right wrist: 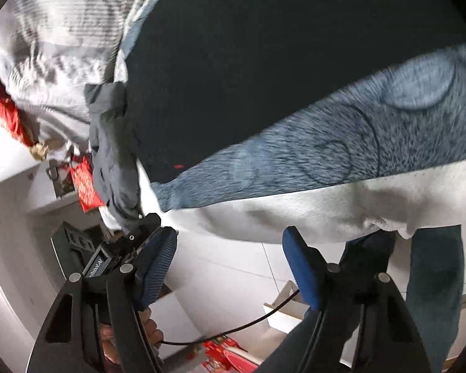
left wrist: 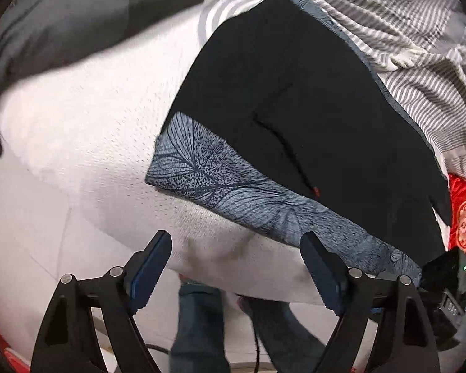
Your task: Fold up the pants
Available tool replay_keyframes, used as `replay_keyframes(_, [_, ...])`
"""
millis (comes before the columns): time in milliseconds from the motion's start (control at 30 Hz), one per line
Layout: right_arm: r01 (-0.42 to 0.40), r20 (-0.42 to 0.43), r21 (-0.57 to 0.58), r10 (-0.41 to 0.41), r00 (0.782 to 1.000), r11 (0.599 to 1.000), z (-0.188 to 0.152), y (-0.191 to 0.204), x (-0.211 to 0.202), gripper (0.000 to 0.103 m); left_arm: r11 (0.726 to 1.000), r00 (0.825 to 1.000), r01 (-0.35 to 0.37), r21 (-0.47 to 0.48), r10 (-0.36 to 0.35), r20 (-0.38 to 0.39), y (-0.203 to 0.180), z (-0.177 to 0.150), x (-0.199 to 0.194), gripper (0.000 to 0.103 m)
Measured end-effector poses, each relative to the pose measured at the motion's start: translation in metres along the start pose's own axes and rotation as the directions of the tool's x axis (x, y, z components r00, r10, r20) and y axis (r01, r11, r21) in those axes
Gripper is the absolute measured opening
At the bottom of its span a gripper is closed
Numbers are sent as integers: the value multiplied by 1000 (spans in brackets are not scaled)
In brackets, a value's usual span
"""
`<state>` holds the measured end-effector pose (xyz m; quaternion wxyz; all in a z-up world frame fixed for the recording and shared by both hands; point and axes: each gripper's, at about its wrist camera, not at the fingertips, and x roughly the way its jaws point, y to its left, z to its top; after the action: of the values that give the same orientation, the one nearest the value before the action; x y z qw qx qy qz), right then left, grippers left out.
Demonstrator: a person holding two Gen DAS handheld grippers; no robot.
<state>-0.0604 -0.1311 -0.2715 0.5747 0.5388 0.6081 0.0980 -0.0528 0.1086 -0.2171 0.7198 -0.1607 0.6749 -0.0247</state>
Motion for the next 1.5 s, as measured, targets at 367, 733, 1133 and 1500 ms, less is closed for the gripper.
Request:
replay_keyframes(367, [-188, 178, 125, 164, 970, 974, 14, -29, 2, 75, 995, 996, 85, 56, -84, -15, -10, 3, 18, 87])
replay_keyframes(733, [-355, 214, 130, 324, 922, 926, 39, -12, -11, 24, 974, 973, 223, -31, -225, -51, -19, 8, 26, 87])
replay_keyframes(1133, [-393, 184, 88, 373, 909, 915, 38, 5, -29, 23, 916, 937, 346, -202, -349, 24, -15, 35, 27, 81])
replay_keyframes(1500, [-406, 366, 262, 299, 881, 875, 24, -81, -60, 50, 937, 946, 325, -129, -322, 49, -12, 48, 18, 36])
